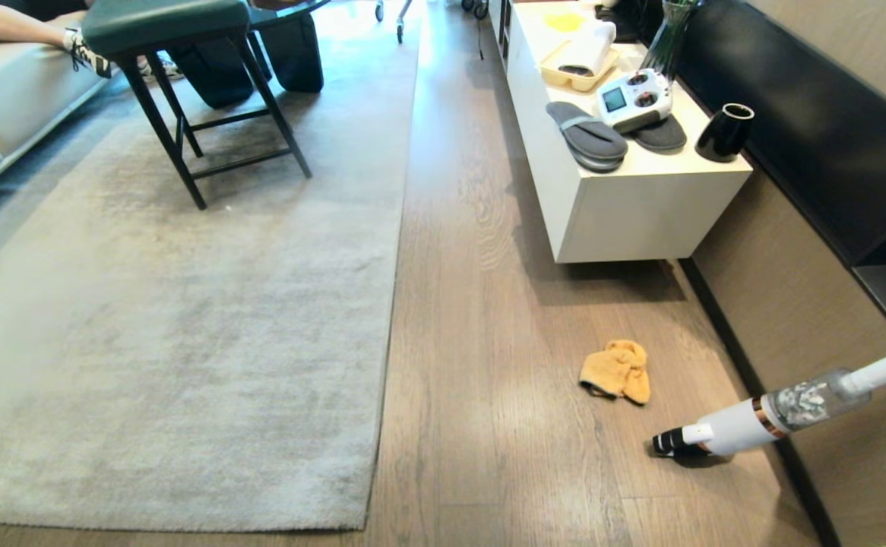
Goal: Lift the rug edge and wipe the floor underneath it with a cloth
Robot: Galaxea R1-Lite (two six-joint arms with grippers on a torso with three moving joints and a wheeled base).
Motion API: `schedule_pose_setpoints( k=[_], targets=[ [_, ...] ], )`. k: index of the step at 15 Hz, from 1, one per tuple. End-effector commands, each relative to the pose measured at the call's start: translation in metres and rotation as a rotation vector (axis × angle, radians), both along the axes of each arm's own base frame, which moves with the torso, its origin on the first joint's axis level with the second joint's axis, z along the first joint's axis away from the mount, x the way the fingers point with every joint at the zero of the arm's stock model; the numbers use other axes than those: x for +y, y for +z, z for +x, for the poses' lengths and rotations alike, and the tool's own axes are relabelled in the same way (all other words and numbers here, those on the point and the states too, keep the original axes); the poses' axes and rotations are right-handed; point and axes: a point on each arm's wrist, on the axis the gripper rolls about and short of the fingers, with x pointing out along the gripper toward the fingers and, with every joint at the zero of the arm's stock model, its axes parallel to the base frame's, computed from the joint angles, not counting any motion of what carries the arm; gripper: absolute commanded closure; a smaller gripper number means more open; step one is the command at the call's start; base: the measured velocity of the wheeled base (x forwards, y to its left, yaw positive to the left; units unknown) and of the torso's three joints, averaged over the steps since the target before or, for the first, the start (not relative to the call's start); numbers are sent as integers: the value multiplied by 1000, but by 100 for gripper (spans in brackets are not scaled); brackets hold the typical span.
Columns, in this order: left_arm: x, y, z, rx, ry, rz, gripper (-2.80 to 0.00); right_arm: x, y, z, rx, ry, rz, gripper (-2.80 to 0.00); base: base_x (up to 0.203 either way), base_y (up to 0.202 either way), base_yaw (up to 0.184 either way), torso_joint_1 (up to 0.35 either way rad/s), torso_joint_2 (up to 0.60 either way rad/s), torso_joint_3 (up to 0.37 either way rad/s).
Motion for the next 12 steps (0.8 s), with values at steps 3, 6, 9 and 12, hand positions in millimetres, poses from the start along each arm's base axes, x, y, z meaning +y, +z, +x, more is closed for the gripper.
schedule_pose_setpoints(
  k=[3, 6, 9, 12],
  targets=[
    [0, 0, 0, 0, 3, -17, 0, 0, 0, 0, 1, 0, -1, 0, 0, 0, 0, 5, 2, 204],
    [0, 0, 0, 0, 3, -20, 0, 0, 0, 0, 1, 1, -1, 0, 0, 0, 0, 2, 2, 204],
    [0, 0, 0, 0, 3, -20, 0, 0, 0, 0, 1, 1, -1, 0, 0, 0, 0, 2, 2, 202],
    [0, 0, 0, 0, 6, -25, 0, 0, 0, 0, 1, 1, -1, 0, 0, 0, 0, 1, -1, 68]
  ],
)
